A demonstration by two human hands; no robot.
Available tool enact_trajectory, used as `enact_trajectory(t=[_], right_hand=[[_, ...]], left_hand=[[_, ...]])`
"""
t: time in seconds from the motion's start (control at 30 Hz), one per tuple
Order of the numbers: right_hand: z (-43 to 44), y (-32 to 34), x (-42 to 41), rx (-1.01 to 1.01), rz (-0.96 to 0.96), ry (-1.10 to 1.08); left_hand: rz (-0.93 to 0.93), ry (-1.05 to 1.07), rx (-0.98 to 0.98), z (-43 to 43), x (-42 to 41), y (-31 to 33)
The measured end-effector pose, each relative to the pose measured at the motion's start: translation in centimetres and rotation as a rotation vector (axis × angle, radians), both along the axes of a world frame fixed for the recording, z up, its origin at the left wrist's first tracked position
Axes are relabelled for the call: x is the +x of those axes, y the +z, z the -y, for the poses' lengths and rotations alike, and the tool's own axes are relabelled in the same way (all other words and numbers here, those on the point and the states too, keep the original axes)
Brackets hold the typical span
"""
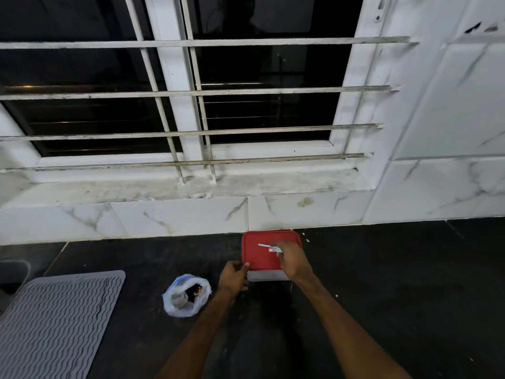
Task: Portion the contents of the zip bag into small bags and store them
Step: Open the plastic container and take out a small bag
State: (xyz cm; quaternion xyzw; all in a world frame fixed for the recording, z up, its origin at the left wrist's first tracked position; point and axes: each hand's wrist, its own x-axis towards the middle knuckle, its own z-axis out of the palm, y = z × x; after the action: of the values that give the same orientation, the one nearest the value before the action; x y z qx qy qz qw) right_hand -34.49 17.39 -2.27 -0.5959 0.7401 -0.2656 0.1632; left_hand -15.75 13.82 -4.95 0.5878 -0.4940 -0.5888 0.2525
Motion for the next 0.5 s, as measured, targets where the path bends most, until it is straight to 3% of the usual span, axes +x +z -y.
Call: enact_trajectory(t=[0.3,0.4,0.5], right_hand=[[-1.9,0.1,-1.9,-0.387,0.498,-0.439],[-3.3,-0.7,-4.1,-0.423,0.480,-0.567],[-5.4,-3.3,-5.4,-0.281,0.405,-0.613]], left_hand=[[-0.003,-0.021,0.160,-0.5,0.5,0.6],[0.028,-0.056,0.175,-1.1,1.1,0.7],[0.053,-0.080,0.165,-1.7,1.8,1.0]])
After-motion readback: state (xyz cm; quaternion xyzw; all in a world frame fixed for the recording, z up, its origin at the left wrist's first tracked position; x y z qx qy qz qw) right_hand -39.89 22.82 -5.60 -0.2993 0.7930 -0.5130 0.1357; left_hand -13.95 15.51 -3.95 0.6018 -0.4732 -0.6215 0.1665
